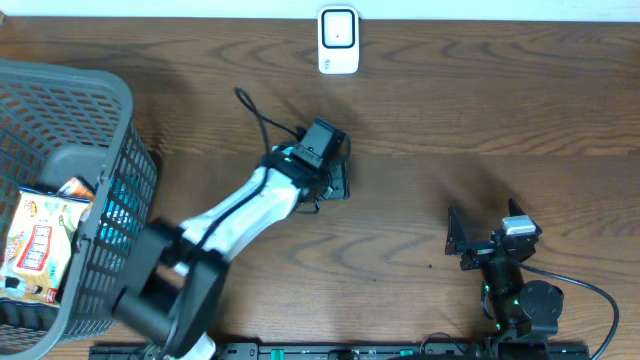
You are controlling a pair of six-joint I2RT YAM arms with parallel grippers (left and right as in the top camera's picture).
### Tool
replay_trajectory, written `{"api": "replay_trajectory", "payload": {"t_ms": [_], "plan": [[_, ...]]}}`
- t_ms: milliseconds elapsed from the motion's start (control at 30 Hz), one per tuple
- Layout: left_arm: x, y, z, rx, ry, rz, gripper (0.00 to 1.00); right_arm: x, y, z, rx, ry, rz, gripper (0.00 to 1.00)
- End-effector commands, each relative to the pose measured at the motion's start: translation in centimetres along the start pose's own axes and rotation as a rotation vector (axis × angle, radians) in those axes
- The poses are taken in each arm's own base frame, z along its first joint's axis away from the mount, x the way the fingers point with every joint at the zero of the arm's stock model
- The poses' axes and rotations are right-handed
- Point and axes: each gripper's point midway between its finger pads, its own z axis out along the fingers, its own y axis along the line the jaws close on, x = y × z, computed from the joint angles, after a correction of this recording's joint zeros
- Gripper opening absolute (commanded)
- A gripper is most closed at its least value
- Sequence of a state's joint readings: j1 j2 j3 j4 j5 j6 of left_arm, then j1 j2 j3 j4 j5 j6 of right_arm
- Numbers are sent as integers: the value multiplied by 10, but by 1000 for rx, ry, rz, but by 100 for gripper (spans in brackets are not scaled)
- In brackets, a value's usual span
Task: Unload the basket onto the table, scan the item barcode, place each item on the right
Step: 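Place the Zam-Buk box on the table beside the green pouch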
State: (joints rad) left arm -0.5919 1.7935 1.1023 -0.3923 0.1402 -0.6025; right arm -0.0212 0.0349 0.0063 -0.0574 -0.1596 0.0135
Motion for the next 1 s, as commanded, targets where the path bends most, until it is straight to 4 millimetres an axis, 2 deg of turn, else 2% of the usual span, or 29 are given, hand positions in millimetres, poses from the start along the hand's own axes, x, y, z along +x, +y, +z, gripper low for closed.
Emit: {"api": "replay_trajectory", "payload": {"t_ms": [0,67,167,200,233,267,433,567,633,833,967], "plan": [[-2,6,13,-39,1,10,59,1,2,0,-5,2,-12,99],[1,11,20,-59,14,9,60,1,2,0,-5,2,-12,99],[3,13,22,-67,19,8,71,1,2,0,-5,2,-12,99],[2,12,21,-64,18,8,83,1,2,0,-5,2,-12,99],[2,12,19,-63,17,7,88,1,2,0,-5,2,-12,99],[2,11,17,-61,15,8,98,1,2,0,-5,2,-12,99],[3,8,-8,-58,12,11,98,1,2,0,-5,2,-12,99],[-2,0,-52,-28,-28,14,98,1,2,0,-5,2,-12,99],[-8,-8,-80,10,-76,17,98,1,2,0,-5,2,-12,99],[-22,-28,-179,166,-278,32,98,1,2,0,-5,2,-12,99],[-29,-21,-241,231,-439,14,98,1,2,0,-5,2,-12,99]]}}
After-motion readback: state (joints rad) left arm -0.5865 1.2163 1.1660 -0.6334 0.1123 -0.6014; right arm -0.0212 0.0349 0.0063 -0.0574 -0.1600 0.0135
